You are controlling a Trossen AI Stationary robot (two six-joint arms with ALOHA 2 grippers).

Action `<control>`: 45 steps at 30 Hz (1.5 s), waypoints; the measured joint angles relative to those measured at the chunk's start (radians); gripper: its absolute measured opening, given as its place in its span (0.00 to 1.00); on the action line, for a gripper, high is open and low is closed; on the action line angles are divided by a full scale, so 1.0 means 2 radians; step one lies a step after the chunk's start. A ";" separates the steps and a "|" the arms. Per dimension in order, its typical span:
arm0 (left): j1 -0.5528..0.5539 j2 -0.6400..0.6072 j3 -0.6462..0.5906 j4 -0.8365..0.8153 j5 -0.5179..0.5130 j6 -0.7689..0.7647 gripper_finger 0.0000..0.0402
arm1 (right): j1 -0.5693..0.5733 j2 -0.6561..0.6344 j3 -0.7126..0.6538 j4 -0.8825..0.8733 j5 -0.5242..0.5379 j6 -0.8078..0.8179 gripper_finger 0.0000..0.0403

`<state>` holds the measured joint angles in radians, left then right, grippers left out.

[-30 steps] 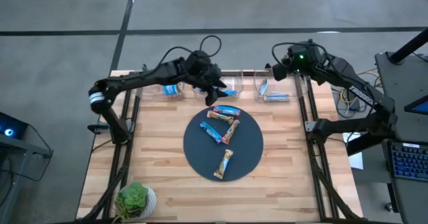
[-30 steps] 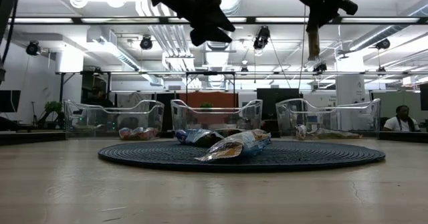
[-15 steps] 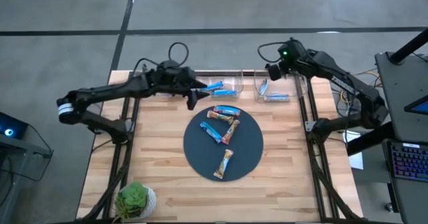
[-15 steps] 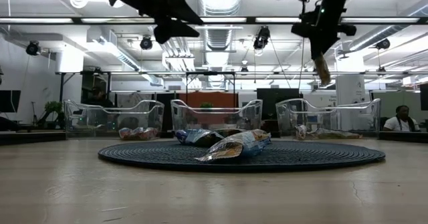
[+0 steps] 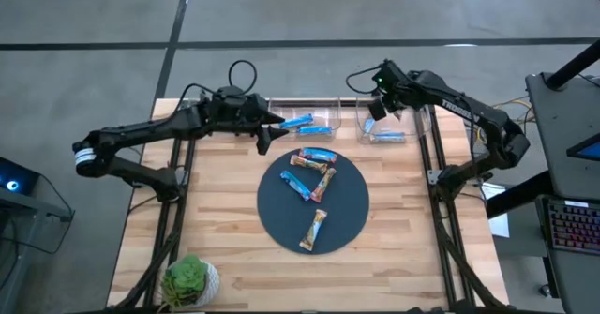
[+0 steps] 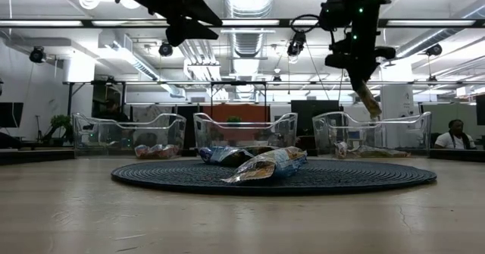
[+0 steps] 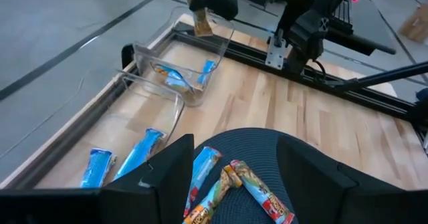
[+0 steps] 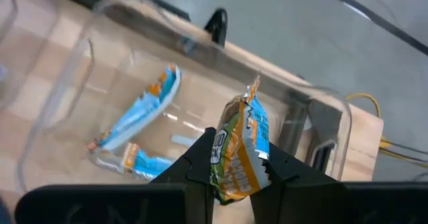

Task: Pick and place Granola Bars by type
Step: Put the yellow granola bar into the right transparent bin

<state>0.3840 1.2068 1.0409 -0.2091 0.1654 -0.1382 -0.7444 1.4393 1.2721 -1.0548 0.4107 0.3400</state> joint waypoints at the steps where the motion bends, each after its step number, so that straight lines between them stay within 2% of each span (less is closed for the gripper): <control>1: 0.000 0.000 0.000 -0.001 0.000 -0.001 0.49 | 0.000 0.001 -0.004 -0.002 0.000 0.000 0.13; 8: 0.000 0.000 0.000 -0.002 0.000 0.004 0.49 | 0.000 -0.002 -0.034 -0.002 0.000 0.001 0.16; 18: 0.000 0.000 0.000 -0.003 0.000 0.004 0.49 | 0.000 -0.003 -0.066 0.027 -0.023 0.000 0.39; 23: 0.000 0.000 0.000 -0.005 0.000 0.004 0.49 | 0.000 -0.012 -0.082 0.036 -0.026 -0.001 0.46; 27: 0.000 0.000 0.000 -0.005 0.000 0.003 0.49 | 0.000 -0.030 -0.092 0.050 -0.042 -0.003 0.48; 37: 0.000 0.000 0.000 -0.005 -0.001 0.003 0.49 | 0.006 -0.101 -0.095 0.108 -0.136 -0.003 0.48; 41: 0.000 0.000 0.000 -0.005 -0.001 0.002 0.49 | 0.035 -0.123 -0.095 0.127 -0.167 -0.015 0.48; 45: 0.000 0.000 0.000 -0.007 -0.001 0.002 0.49 | 0.079 -0.134 -0.095 0.130 -0.171 -0.030 0.48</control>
<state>0.3847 1.2072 1.0409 -0.2222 0.1631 -0.1349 -0.5860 1.1705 1.0828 -0.7942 0.0685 0.2792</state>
